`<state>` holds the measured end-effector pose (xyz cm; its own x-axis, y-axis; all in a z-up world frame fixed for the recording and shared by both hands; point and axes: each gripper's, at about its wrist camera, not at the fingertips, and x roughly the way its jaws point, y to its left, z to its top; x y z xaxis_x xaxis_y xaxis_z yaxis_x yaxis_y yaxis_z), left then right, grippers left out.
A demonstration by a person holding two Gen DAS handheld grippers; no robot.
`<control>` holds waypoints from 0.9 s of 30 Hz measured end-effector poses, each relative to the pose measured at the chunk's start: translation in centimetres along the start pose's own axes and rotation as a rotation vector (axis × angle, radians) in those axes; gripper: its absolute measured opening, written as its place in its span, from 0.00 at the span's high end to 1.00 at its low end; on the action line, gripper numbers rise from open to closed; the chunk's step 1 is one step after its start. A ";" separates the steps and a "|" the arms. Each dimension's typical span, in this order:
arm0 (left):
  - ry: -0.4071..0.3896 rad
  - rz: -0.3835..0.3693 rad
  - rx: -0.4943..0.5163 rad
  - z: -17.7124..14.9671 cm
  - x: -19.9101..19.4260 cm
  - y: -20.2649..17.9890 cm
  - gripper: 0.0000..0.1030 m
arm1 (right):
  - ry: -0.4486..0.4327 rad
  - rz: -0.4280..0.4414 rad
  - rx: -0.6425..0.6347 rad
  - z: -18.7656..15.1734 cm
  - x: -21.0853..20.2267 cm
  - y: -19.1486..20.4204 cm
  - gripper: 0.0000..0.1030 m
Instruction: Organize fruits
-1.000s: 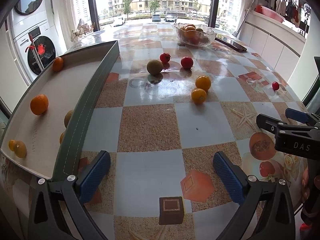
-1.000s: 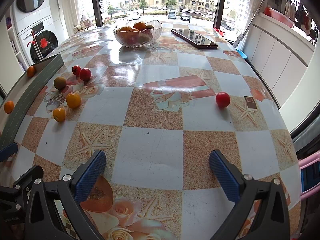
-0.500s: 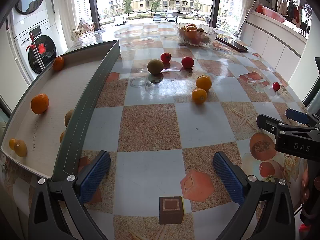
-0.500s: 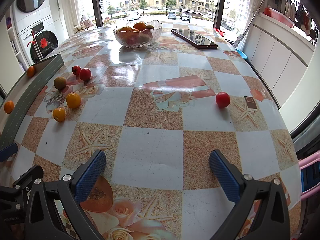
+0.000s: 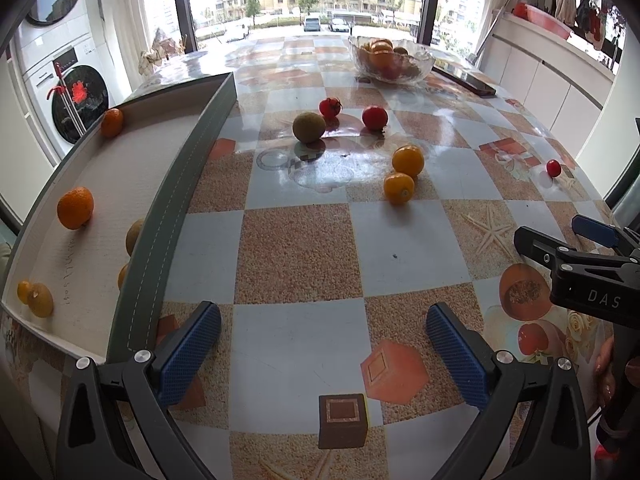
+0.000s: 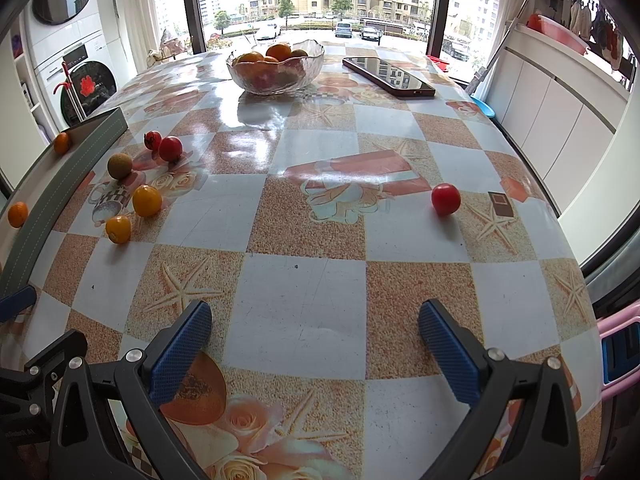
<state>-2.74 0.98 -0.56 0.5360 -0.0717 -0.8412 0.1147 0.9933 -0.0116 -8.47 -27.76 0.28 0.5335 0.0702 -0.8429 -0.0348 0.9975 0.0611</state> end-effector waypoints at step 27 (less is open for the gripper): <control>-0.019 -0.024 0.120 8.6 -0.2 -3.7 0.00 | 0.065 0.052 0.197 4.7 0.8 -10.0 0.24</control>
<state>3.96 -3.45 4.29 0.5475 -0.0984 -0.8310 0.2262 0.9735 0.0338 -3.72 -37.71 1.55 0.4795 0.1276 -0.8682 0.1088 0.9731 0.2031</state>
